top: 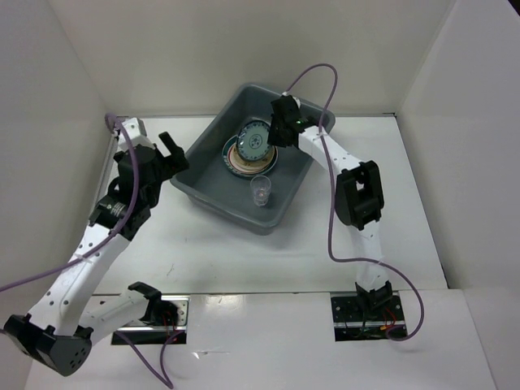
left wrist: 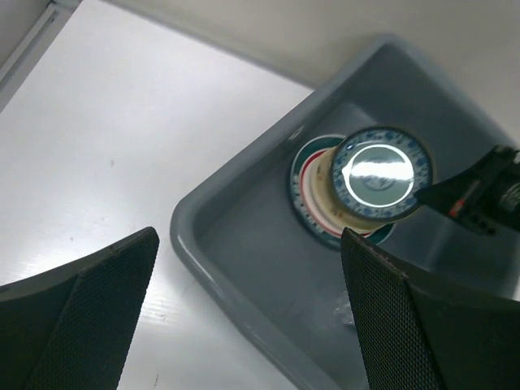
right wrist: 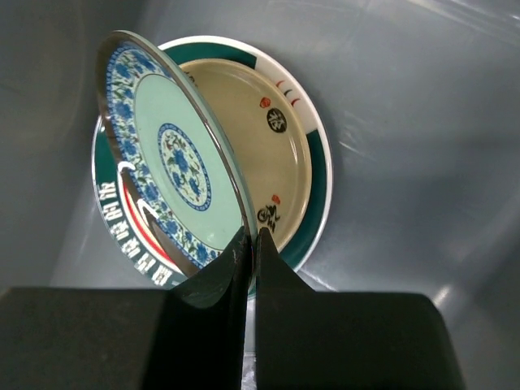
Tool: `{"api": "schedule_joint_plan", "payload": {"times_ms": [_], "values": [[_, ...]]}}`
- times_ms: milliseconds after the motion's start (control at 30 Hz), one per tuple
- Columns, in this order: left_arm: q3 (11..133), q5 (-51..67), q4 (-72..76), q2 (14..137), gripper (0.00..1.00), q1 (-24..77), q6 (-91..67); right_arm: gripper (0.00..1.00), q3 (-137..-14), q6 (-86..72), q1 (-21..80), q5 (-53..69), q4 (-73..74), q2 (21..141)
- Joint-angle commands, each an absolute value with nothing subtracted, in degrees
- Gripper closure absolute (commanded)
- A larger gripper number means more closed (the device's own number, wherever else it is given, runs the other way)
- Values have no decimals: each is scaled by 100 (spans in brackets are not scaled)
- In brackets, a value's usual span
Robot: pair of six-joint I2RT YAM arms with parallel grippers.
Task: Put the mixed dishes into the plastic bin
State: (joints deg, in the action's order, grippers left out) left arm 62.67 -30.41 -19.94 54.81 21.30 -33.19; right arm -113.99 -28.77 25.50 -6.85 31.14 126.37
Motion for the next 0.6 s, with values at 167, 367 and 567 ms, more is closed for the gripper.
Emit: {"api": "schedule_joint_plan", "payload": {"times_ms": [167,367,567], "values": [[6021,-3349,-2039,5634,1,2004,-3094,94,-11944,-2786,2522,-501,3164,13209],[5968,-3349,-2039,5634,1,1951,-3094,67,-12226,-2786,2522,-500,3287,13368],[5915,-3349,-1986,5634,1,1951,-3042,46,-12226,-2620,2522,-659,3410,12983]]}}
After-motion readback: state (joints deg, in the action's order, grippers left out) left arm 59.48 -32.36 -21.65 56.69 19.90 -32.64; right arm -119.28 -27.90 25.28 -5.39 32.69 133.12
